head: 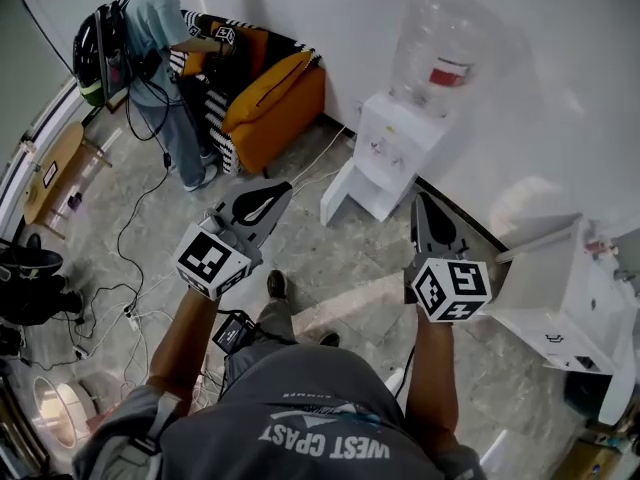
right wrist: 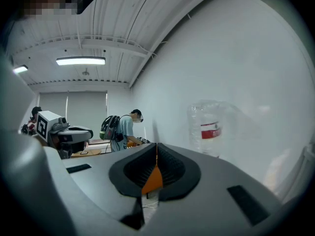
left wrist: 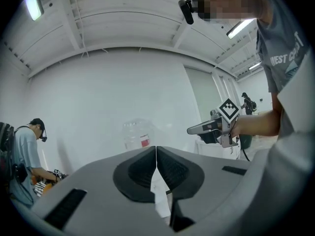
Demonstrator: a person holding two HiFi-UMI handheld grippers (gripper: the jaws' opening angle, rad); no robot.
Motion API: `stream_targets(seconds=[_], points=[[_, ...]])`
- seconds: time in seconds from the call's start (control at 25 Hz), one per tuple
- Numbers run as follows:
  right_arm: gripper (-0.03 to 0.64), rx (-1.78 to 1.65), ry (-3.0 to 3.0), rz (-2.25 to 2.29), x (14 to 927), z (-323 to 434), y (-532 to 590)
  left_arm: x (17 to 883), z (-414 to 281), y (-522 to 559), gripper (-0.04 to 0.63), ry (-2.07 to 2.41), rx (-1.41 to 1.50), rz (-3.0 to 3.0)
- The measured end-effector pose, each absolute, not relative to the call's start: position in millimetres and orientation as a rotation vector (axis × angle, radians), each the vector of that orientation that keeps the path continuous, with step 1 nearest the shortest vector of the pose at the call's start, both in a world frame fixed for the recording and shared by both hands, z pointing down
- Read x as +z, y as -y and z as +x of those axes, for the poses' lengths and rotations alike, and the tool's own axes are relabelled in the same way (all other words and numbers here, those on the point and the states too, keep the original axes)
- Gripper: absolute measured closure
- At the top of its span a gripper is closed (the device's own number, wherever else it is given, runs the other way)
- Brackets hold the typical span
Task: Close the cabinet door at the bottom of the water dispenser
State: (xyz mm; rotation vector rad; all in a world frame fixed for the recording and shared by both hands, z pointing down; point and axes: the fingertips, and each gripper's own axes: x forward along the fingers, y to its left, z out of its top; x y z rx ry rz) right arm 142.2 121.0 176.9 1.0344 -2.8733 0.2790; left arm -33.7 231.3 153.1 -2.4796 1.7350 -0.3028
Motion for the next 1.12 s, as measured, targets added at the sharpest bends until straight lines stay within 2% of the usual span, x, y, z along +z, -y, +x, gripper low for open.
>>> stream_targets(seconds=[0.68,1.12], points=[[0.588,0.270,2.645,1.462,179.6,111.1,-5.5,164.3,-95.6,-47.1,0.577,-1.344,-0.221,-2.723],[0.588,0.298,2.483,1.646,193.4,86.1,27.1,197.0,-130.8,19.7,0.577,-1.162,-0.227,-2.874]])
